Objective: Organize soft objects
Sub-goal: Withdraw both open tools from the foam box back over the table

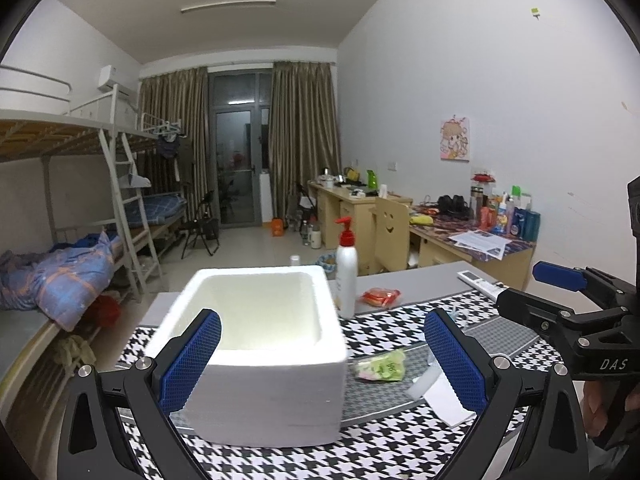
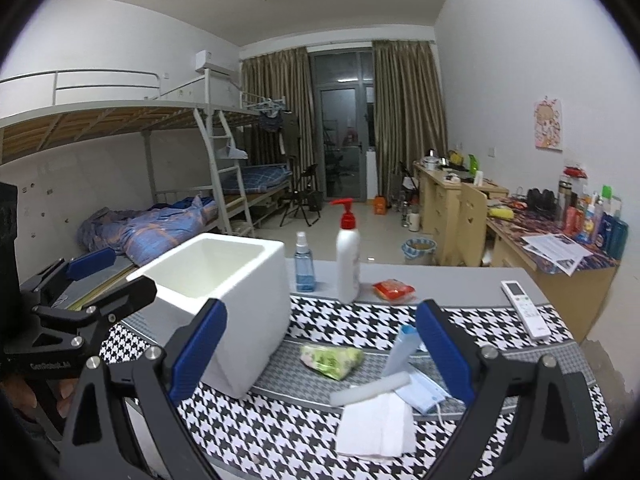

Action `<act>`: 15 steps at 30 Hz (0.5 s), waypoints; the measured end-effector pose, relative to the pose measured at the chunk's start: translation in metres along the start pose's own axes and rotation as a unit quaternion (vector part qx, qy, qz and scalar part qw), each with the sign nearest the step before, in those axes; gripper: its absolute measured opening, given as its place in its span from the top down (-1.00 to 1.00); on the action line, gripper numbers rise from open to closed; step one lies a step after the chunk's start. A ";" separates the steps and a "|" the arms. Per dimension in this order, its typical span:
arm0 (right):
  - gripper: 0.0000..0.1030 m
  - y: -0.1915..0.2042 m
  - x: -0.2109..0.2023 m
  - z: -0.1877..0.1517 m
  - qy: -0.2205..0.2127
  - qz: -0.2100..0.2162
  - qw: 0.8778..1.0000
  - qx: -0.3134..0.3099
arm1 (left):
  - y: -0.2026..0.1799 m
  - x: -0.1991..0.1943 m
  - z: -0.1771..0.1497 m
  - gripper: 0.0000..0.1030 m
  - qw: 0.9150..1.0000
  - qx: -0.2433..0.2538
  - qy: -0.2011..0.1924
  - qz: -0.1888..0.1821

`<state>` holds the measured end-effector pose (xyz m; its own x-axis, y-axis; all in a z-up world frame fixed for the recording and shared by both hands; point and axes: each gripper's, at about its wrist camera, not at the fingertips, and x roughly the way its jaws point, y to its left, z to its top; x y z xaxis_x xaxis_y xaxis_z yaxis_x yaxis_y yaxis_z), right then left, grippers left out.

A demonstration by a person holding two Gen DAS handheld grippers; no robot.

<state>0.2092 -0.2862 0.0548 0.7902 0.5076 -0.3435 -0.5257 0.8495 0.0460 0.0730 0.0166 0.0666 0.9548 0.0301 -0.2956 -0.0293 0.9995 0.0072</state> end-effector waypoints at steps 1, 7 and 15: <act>-0.89 -0.003 -0.002 -0.001 0.000 -0.004 1.000 0.001 | -0.002 0.001 0.000 -0.98 1.000 0.000 0.001 -0.004; -0.89 -0.017 -0.006 -0.004 0.001 -0.018 1.000 0.010 | -0.018 0.007 0.000 -0.98 1.000 0.008 0.005 -0.024; -0.89 -0.036 -0.009 -0.009 0.005 -0.029 0.999 0.019 | -0.035 0.019 -0.003 -0.98 0.999 0.014 0.018 -0.039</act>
<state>0.2187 -0.3227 0.0479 0.8162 0.4552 -0.3557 -0.4657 0.8828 0.0613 0.0917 -0.0178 0.0580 0.9427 -0.0475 -0.3302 0.0539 0.9985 0.0102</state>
